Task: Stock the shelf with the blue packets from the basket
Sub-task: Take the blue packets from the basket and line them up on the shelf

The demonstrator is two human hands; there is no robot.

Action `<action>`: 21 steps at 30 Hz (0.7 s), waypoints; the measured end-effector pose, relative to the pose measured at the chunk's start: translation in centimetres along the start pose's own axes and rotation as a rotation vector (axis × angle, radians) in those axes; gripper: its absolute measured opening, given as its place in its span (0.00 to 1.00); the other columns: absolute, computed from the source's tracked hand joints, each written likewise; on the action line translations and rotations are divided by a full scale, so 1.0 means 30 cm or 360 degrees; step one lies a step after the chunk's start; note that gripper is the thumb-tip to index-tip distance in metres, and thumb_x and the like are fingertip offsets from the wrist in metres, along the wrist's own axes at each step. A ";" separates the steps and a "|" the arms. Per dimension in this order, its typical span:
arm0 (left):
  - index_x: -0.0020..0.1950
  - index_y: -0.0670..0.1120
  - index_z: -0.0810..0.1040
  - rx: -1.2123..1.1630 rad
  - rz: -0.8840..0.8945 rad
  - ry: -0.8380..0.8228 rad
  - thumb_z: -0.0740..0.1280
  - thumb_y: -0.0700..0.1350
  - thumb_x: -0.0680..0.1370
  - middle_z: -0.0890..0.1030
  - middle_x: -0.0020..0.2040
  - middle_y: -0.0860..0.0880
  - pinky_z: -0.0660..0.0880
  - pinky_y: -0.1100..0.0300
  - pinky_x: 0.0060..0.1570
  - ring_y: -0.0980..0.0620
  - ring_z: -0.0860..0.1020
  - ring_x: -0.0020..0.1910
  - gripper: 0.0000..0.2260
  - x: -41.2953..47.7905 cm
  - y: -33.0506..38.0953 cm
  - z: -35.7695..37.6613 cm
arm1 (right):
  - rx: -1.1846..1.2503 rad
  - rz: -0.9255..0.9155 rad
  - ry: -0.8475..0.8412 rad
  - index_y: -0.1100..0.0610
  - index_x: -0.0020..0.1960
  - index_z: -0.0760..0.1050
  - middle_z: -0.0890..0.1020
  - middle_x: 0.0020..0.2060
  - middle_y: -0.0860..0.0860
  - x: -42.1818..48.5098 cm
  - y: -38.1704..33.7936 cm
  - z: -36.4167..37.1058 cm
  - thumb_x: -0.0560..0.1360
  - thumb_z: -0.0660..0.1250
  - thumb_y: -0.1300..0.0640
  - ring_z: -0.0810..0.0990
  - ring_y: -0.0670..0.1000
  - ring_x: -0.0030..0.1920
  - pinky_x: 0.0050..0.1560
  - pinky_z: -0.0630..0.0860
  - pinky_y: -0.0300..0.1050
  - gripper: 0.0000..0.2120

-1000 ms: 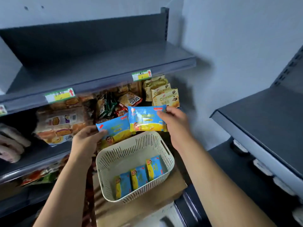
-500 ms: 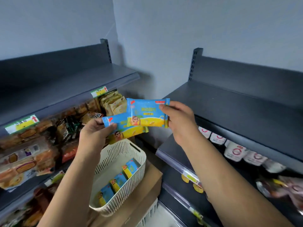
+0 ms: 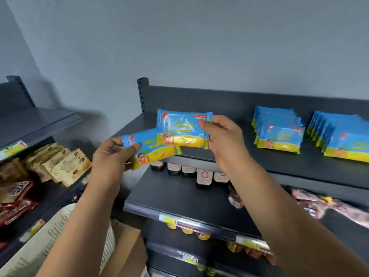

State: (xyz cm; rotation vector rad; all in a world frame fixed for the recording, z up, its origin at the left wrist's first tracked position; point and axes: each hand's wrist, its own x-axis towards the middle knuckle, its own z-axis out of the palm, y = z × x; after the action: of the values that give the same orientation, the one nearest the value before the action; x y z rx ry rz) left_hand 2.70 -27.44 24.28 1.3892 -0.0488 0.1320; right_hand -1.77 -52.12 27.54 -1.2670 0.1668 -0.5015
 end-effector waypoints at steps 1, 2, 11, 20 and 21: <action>0.43 0.49 0.76 0.0017 -0.0003 -0.0071 0.75 0.35 0.75 0.85 0.42 0.46 0.80 0.60 0.30 0.49 0.86 0.36 0.12 -0.010 -0.007 0.071 | -0.0002 -0.0029 0.0055 0.58 0.50 0.84 0.85 0.52 0.65 0.002 -0.029 -0.073 0.72 0.77 0.60 0.84 0.67 0.55 0.51 0.80 0.70 0.07; 0.44 0.47 0.77 0.0029 -0.0005 -0.0141 0.75 0.35 0.75 0.86 0.43 0.44 0.82 0.59 0.31 0.48 0.86 0.37 0.10 -0.026 -0.012 0.146 | -0.0002 -0.0060 0.0113 0.58 0.49 0.84 0.85 0.50 0.63 0.003 -0.058 -0.150 0.72 0.77 0.59 0.85 0.65 0.52 0.48 0.81 0.65 0.07; 0.39 0.51 0.76 0.0041 0.0021 -0.0519 0.75 0.34 0.75 0.85 0.34 0.53 0.78 0.63 0.28 0.53 0.85 0.35 0.14 -0.298 -0.081 0.870 | 0.0034 -0.0224 0.0392 0.49 0.34 0.81 0.79 0.36 0.50 -0.021 -0.356 -0.877 0.75 0.75 0.61 0.74 0.50 0.37 0.35 0.69 0.43 0.13; 0.45 0.48 0.76 -0.0023 -0.0075 -0.0710 0.77 0.36 0.74 0.84 0.46 0.41 0.79 0.55 0.38 0.45 0.86 0.42 0.12 -0.592 -0.151 1.486 | 0.0153 -0.0293 0.0505 0.52 0.37 0.81 0.81 0.40 0.54 -0.068 -0.547 -1.466 0.77 0.73 0.65 0.83 0.51 0.40 0.38 0.80 0.44 0.13; 0.44 0.48 0.76 -0.0017 -0.0081 -0.0722 0.77 0.37 0.74 0.83 0.45 0.42 0.79 0.54 0.39 0.44 0.85 0.43 0.12 -0.623 -0.158 1.541 | 0.0162 -0.0292 0.0552 0.51 0.36 0.81 0.81 0.42 0.56 -0.071 -0.559 -1.518 0.77 0.73 0.65 0.83 0.53 0.43 0.41 0.81 0.46 0.13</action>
State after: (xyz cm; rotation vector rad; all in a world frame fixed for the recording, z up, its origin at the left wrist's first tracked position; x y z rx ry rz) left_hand -13.26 -74.90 25.93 1.3857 -0.3901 -0.2280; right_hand -25.89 -94.24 29.17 -1.0934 0.3139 -0.8774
